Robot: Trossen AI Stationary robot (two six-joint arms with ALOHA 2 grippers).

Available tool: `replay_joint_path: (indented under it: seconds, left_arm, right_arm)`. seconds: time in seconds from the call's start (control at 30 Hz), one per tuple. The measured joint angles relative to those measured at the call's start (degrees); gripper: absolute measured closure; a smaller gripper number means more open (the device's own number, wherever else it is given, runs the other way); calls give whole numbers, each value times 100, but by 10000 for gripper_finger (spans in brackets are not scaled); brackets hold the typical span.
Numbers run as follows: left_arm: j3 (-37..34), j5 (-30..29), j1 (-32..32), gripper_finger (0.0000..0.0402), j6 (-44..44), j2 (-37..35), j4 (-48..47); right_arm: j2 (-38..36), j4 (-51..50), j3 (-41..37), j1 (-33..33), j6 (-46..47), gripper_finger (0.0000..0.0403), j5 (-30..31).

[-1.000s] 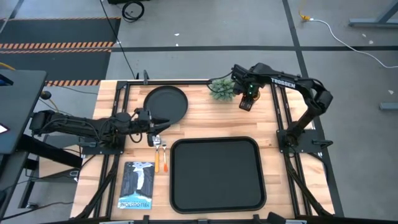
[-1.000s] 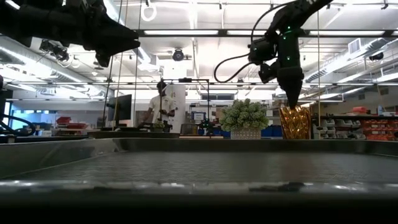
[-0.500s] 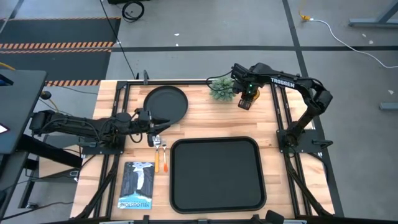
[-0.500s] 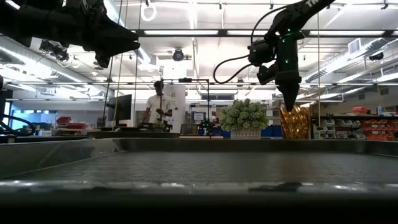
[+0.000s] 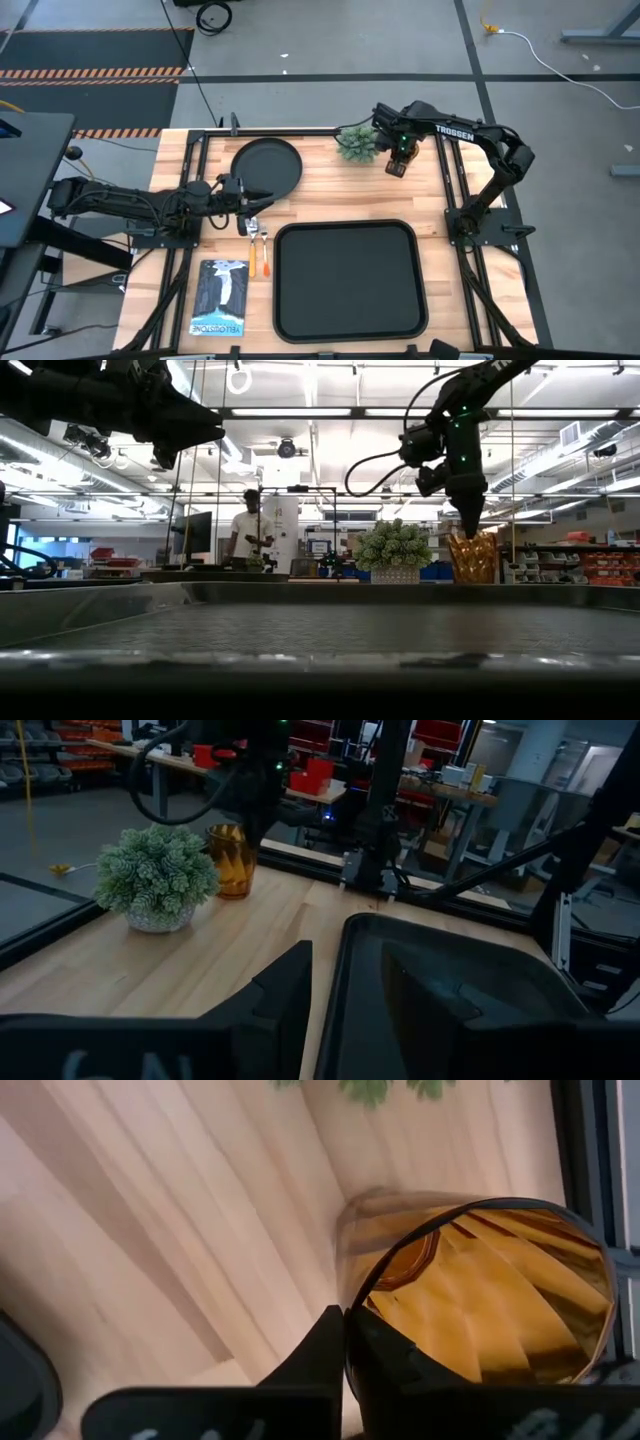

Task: Pick and place plate/cup/fork/spoon on tray
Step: Put the brown glass on the top right of the black serving tray

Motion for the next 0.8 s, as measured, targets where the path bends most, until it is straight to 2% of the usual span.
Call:
replay_joint_path:
  seconds: [0.33, 0.57, 0.8]
  left_arm:
    - [1, 0, 0, 271, -2, 0, -2]
    - [2, 0, -1, 271, -119, 0, -34]
    - [4, 0, -1, 271, -197, 0, -33]
  right_arm:
    - [0, -582, 464, 507, 428, 390, -3]
    - [-102, -671, 483, 1317, 805, 390, -382]
    - [-492, -652, 489, 2319, 1579, 391, -427]
